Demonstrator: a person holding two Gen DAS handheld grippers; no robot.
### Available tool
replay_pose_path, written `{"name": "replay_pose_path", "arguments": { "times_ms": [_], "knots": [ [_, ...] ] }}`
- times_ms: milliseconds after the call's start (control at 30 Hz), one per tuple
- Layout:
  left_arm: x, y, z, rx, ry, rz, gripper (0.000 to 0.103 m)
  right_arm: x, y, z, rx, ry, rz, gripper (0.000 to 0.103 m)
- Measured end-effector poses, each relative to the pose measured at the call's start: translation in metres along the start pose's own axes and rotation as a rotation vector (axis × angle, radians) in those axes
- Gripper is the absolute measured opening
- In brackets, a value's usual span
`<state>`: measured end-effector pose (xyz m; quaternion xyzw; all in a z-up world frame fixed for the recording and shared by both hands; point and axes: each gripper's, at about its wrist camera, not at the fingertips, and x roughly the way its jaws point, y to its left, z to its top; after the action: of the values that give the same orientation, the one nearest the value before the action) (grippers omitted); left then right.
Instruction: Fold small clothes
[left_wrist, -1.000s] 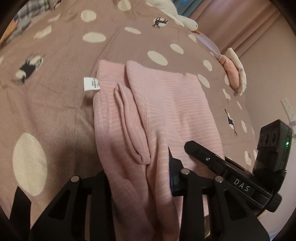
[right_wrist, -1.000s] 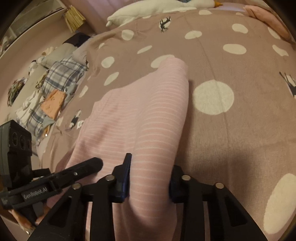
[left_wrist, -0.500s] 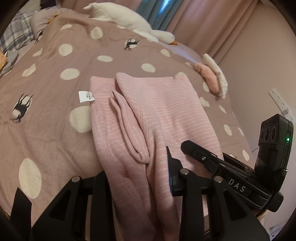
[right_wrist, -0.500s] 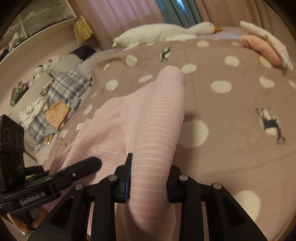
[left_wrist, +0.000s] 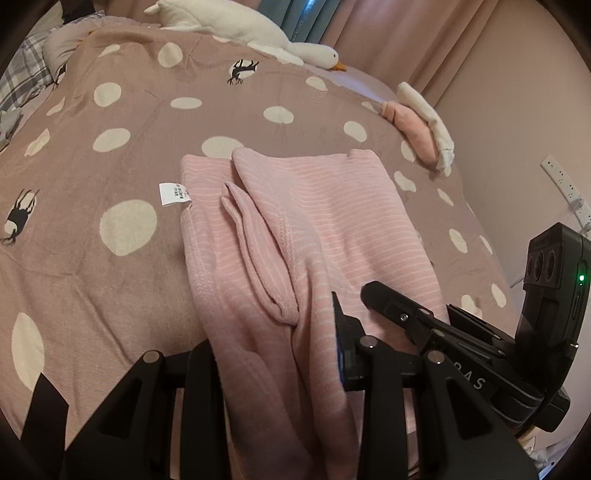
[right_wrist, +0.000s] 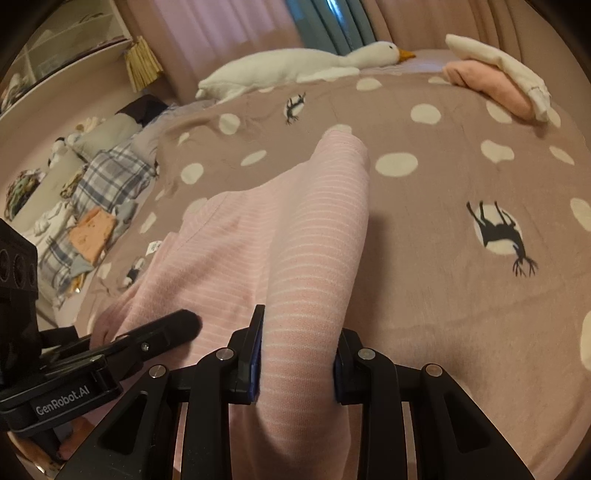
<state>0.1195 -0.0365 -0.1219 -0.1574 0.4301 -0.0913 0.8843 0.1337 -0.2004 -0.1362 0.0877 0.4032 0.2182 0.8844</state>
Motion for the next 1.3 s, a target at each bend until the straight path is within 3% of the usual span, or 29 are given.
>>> {"name": "replay_pose_path", "arguments": {
  "times_ms": [700,967,1033,1100,1167,1233,1300],
  "knots": [
    [0.033,0.007,-0.016,-0.002,0.097,0.086,0.035,0.021,-0.007,-0.011,0.035,0.099,-0.063,0.031],
    [0.021,0.007,-0.017,0.003,0.077,0.107,0.038,0.013,-0.009,-0.011,0.038,0.085,-0.099,0.031],
    [0.012,0.006,-0.015,0.005,0.059,0.106,0.043,0.007,-0.009,-0.01,0.038,0.076,-0.108,0.035],
    [0.002,0.004,-0.014,0.011,0.035,0.098,0.065,0.0,-0.007,-0.01,0.033,0.053,-0.129,0.037],
    [-0.014,0.001,-0.012,0.023,-0.021,0.092,0.073,-0.013,-0.005,-0.008,0.02,0.005,-0.152,0.045],
    [-0.029,-0.003,-0.011,0.04,-0.058,0.1,0.08,-0.032,-0.002,-0.006,0.006,-0.058,-0.154,0.066],
    [-0.043,-0.005,-0.009,0.048,-0.093,0.099,0.089,-0.048,0.001,-0.004,-0.001,-0.113,-0.146,0.077]
  ]
}}
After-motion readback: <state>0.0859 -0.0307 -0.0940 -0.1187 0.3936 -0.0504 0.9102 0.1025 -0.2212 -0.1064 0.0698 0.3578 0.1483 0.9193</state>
